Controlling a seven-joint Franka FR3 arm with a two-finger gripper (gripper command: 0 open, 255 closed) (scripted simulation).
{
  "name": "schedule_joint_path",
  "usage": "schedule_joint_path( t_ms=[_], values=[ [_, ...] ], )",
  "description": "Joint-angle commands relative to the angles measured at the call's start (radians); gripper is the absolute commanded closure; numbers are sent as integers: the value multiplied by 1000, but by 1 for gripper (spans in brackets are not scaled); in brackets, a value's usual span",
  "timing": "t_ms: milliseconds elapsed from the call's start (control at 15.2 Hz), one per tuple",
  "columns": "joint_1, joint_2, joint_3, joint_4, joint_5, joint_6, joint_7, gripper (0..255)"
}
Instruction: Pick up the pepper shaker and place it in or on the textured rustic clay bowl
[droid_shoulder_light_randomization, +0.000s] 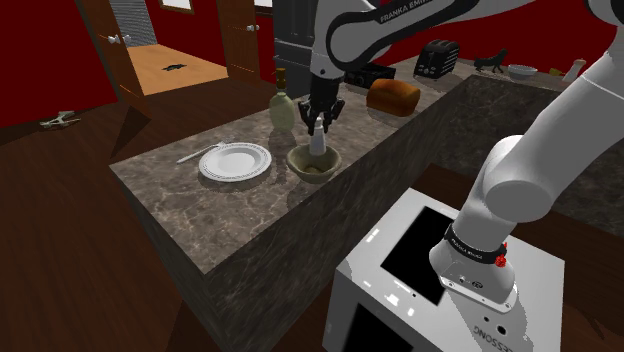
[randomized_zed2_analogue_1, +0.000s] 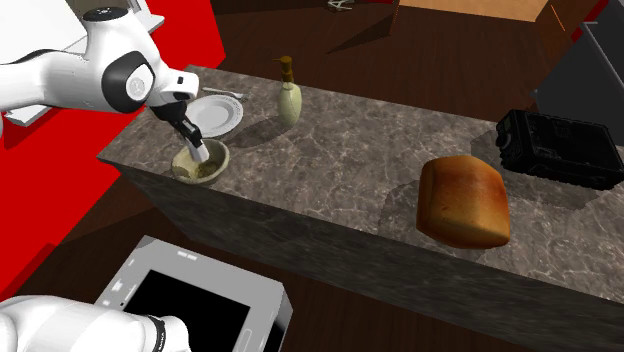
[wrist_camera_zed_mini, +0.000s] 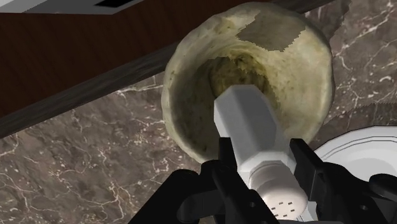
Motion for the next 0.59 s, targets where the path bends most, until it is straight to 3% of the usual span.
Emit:
schedule_joint_path(
  t_ms=[0,330,396,528],
  values=[
    [0,1,1,-4,0,6,1,255],
    [0,1,1,-4,0,7,1,255],
    [0,1,1,-4,0,7,1,0],
    [0,1,1,-4,0,7,1,0]
  ],
)
